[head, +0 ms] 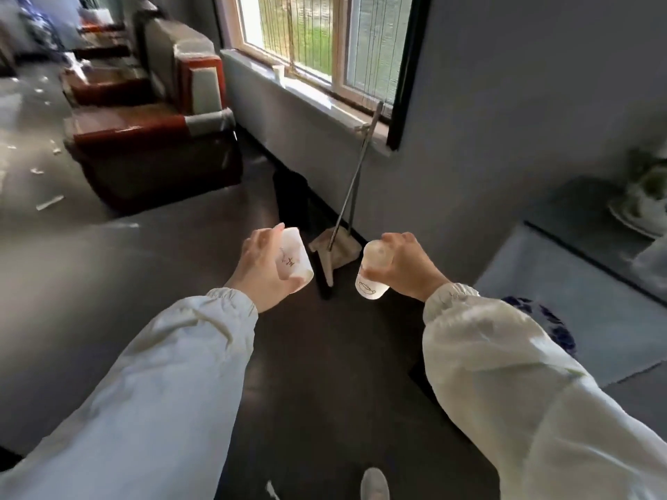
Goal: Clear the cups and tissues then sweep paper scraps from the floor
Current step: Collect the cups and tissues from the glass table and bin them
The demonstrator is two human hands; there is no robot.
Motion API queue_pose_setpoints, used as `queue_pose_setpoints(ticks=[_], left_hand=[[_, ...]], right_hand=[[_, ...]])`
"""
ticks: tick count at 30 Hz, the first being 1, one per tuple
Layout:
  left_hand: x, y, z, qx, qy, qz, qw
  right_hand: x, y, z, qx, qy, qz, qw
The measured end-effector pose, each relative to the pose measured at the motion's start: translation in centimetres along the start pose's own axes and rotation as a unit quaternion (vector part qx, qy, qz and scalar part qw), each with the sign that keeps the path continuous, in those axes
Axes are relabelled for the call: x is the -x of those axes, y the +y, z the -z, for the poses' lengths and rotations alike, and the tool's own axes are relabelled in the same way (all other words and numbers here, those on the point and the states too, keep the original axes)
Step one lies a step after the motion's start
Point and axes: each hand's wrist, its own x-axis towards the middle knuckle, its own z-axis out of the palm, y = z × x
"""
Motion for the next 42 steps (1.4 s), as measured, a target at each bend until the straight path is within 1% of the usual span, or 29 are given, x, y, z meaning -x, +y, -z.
queue_pose_setpoints(ticks=[3,7,10,16,19,23,27,30,33,36,39,42], left_hand=[[-7.4,0.4,-1.6,-0.001,0.02,0.023,1.0],[-15.2,-2.0,-2.5,-0.052,0.024,0.051,0.997],[-21.3,-4.8,-2.6,-0.041,0.046,0.066,0.996],[-37.7,-12.6,-1.8,-0.076,0.067,0.057,0.993],[-47.1,-17.1,-0.3,-0.089,0.064,0.059,0.992],[-60.3,-21.8,1.5,-0.092,0.057,0.056,0.993],[-72.5,-25.8,0.0,-0.086,0.009,0.05,0.995],[-81.0,-29.9,-2.9,-0.072,-0.022,0.052,0.996],[-88.9,-35.1,-7.3,-0.075,-0.063,0.06,0.993],[-95.3,-40.3,-12.5,-0.062,-0.129,0.083,0.986],[-99.6,-45.3,-18.1,-0.053,-0.181,0.088,0.978],[-102.4,-49.9,-23.7,-0.038,-0.253,0.104,0.961]], right_hand=[[-9.1,1.5,2.6,0.065,-0.041,0.011,0.997],[-19.6,1.4,3.7,0.055,-0.048,0.042,0.996],[-27.3,0.2,2.8,0.032,-0.075,0.048,0.996],[-45.8,-4.0,-0.7,-0.006,-0.082,0.07,0.994],[-55.7,-6.8,-2.4,-0.016,-0.096,0.058,0.994],[-68.9,-9.7,-2.8,0.014,-0.083,0.072,0.994],[-80.5,-9.1,-3.2,0.017,-0.067,0.044,0.997],[-89.5,-7.8,-5.5,0.015,-0.075,0.017,0.997],[-98.6,-6.0,-9.9,0.002,-0.079,-0.016,0.997],[-105.9,-3.7,-15.5,0.004,-0.123,-0.055,0.991],[-111.3,-0.9,-21.3,0.037,-0.171,-0.079,0.981],[-115.4,2.2,-26.7,0.028,-0.201,-0.123,0.972]])
